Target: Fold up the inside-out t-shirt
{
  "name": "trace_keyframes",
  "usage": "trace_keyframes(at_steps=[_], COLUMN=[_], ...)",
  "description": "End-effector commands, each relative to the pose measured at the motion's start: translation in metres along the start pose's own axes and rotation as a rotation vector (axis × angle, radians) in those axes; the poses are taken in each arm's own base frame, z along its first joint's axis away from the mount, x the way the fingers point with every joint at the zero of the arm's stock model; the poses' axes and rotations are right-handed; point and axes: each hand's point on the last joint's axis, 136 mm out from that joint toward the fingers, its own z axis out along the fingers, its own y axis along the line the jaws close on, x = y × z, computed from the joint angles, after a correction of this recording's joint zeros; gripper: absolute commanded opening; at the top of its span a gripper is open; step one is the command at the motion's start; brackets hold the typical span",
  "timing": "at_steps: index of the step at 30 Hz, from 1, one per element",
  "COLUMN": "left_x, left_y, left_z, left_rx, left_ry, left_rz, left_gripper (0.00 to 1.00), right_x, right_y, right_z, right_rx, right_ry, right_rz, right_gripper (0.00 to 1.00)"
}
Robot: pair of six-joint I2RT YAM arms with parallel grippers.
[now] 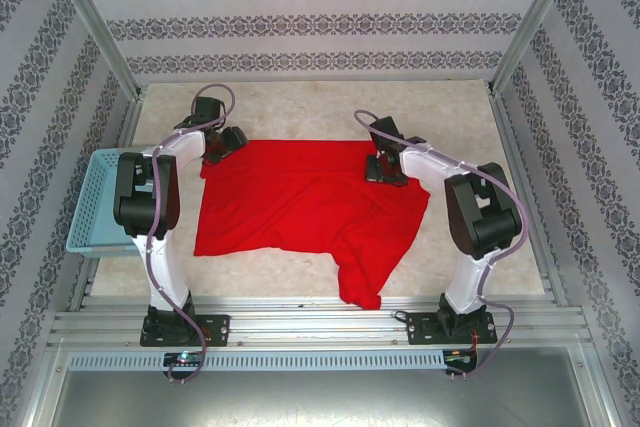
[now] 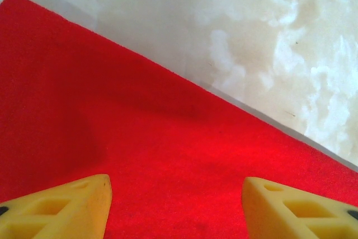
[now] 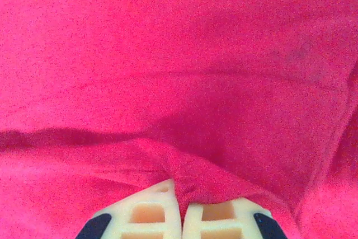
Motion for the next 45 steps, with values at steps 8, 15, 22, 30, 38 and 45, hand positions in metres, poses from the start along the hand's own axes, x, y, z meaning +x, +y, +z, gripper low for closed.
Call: trace_keyframes(at_steps=[8,15,22,30,38,45], left_x=[0.004,0.003,-0.003,-0.002,0.001,0.001], left_y=[0.01,0.011,0.006,0.003,0.006,0.005], left_z=[0.0,-0.002,-0.005,0.003,0.004,0.005], left_rx=[-0.038,-0.045,-0.038,-0.026,-0.035,-0.031], left_ry=[0.006,0.004,-0.004,0.018,0.026,0.028], left_rz=[-0.006,0.0,0.002,0.003,0.012,0.009], left_gripper=[0.63,0.63,0.63,0.63,0.63,0.63], right_x=[0.06,0.101,0.053,0.01,0.033,0.075], right_y=[0.032,0.046,0.037,0.023,0.056,0.054], right_z=[-0.064,-0.085,-0.118,-0.056,-0.043,-0.041], right_rx=[-0.056,-0.193,-0.193,-0.093,-0.014,0.072], right_ry=[-0.041,0.041,-0.082,-0.012,0.014,0.067], right_rz=[-0.1,-0.051,-0.026,-0.012,-0.201,-0.308], right_gripper=[0.08,0.4,0.49,0.52,0.62,0.53])
